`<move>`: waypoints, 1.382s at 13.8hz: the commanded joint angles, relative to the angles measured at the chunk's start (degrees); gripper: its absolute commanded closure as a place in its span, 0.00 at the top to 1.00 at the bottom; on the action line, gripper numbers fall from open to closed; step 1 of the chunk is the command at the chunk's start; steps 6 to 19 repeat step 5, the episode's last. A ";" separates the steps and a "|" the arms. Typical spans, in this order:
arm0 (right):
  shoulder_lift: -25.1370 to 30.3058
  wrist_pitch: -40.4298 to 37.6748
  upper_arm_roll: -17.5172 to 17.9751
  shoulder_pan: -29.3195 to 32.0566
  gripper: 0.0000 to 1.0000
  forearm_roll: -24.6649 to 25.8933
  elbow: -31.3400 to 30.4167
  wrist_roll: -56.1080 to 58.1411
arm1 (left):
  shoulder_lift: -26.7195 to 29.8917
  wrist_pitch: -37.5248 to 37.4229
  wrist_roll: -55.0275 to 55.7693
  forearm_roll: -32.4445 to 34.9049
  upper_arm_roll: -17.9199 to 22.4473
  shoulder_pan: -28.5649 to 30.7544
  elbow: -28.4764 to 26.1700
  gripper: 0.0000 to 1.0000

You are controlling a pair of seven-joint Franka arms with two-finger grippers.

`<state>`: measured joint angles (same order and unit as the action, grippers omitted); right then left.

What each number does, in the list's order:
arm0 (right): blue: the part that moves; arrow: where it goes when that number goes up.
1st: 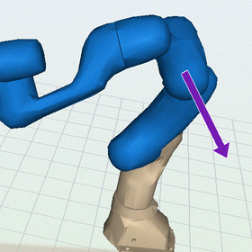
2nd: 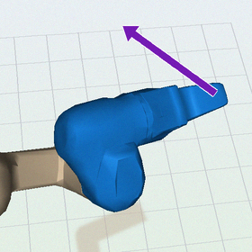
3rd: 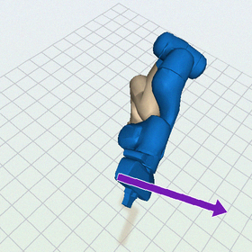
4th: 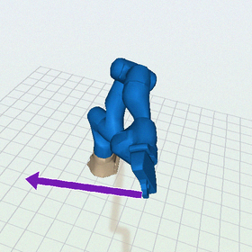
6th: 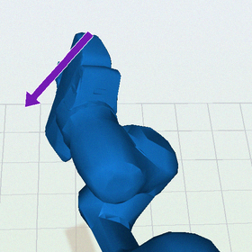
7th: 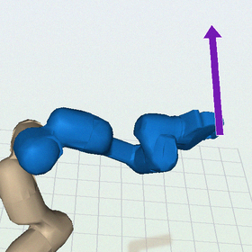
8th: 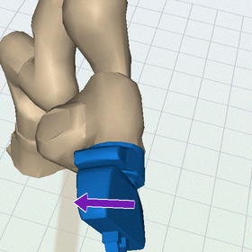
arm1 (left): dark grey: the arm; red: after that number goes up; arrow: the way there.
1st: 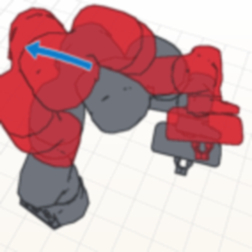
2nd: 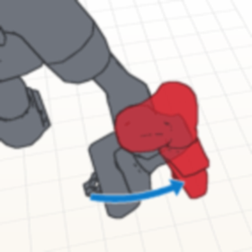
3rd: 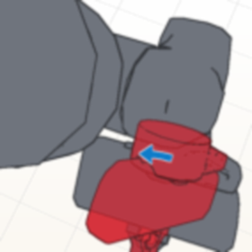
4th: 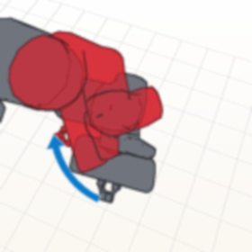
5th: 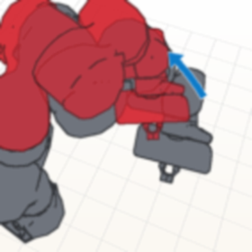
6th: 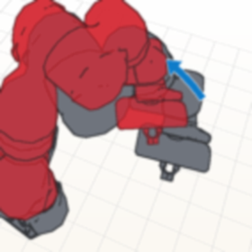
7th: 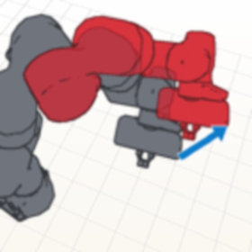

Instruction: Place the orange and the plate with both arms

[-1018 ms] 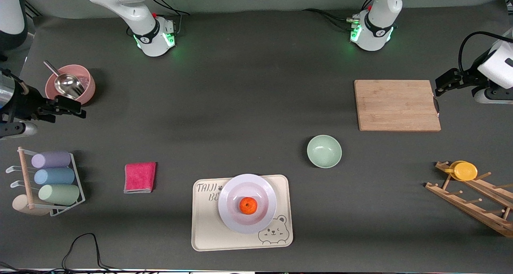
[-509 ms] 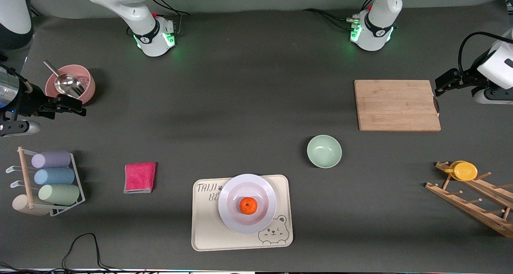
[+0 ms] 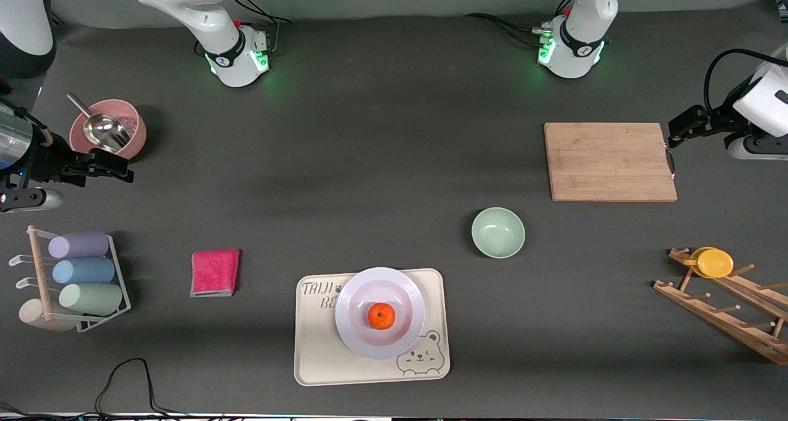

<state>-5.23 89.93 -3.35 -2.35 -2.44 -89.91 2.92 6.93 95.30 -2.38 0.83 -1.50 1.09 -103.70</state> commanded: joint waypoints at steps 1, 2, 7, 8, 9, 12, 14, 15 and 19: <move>1.36 0.86 0.10 -0.11 1.00 1.73 -1.32 -1.69 | 0.28 -0.47 -0.69 -0.04 -0.08 0.23 0.17 1.00; 1.36 0.95 0.19 -0.11 1.00 2.78 -1.32 -1.69 | 0.28 -0.47 -0.87 -0.04 -0.08 0.23 0.08 1.00; 1.36 1.30 0.19 -0.03 1.00 3.14 -1.41 -1.69 | 0.28 -0.47 -0.87 -0.04 -0.08 0.23 0.08 1.00; 1.36 1.30 0.19 -0.03 1.00 3.14 -1.41 -1.69 | 0.28 -0.47 -0.87 -0.04 -0.08 0.23 0.08 1.00; 1.36 1.30 0.19 -0.03 1.00 3.14 -1.41 -1.69 | 0.28 -0.47 -0.87 -0.04 -0.08 0.23 0.08 1.00; 1.36 1.30 0.19 -0.03 1.00 3.14 -1.41 -1.69 | 0.28 -0.47 -0.87 -0.04 -0.08 0.23 0.08 1.00; 1.36 1.30 0.19 -0.03 1.00 3.14 -1.41 -1.69 | 0.28 -0.47 -0.87 -0.04 -0.08 0.23 0.08 1.00; 1.36 1.30 0.19 -0.03 1.00 3.14 -1.41 -1.69 | 0.28 -0.47 -0.87 -0.04 -0.08 0.23 0.08 1.00; 1.36 1.30 0.19 -0.03 1.00 3.14 -1.41 -1.69 | 0.28 -0.47 -0.87 -0.04 -0.08 0.23 0.08 1.00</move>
